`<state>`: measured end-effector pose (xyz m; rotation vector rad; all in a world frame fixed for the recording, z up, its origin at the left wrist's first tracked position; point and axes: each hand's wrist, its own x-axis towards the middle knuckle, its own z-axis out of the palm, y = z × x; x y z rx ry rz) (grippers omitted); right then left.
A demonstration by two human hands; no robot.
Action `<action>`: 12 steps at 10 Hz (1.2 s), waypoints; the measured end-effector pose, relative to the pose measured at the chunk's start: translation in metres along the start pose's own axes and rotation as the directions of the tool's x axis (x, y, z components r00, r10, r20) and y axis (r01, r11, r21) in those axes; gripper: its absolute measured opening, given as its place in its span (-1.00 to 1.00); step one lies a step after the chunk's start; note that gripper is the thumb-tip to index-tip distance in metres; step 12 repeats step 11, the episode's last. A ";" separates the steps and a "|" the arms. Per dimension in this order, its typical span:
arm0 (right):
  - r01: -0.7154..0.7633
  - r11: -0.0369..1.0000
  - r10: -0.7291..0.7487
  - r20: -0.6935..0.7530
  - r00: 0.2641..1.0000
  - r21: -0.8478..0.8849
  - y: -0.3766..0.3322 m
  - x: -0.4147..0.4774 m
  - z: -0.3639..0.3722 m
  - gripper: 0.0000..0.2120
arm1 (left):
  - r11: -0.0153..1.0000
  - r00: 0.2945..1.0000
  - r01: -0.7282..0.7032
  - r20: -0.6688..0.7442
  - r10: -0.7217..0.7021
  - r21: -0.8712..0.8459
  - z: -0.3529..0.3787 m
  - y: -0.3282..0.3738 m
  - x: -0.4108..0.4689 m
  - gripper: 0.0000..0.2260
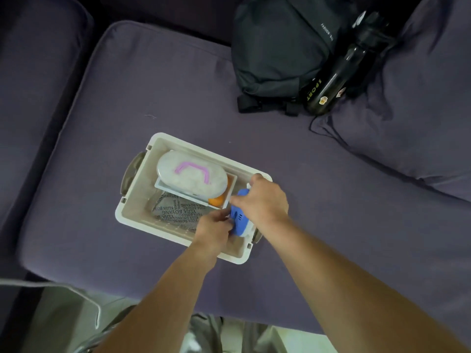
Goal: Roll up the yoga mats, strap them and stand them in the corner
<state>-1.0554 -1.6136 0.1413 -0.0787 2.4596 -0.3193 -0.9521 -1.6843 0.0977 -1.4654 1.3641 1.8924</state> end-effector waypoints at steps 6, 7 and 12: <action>0.309 0.881 -0.315 0.045 0.948 -0.357 0.011 0.001 0.012 -0.46 | 0.949 0.974 -0.206 -0.039 0.221 0.240 0.002 0.005 0.022 -0.75; 0.322 0.899 -0.340 -0.010 0.940 -0.298 0.015 0.013 0.006 -0.44 | 0.959 0.972 -0.219 -0.040 0.230 0.178 0.016 0.013 0.029 -0.76; 0.302 0.915 -0.327 -0.050 0.944 -0.266 0.017 0.014 -0.009 -0.43 | 0.894 0.967 -0.243 0.017 0.255 0.378 -0.009 0.035 0.028 -0.87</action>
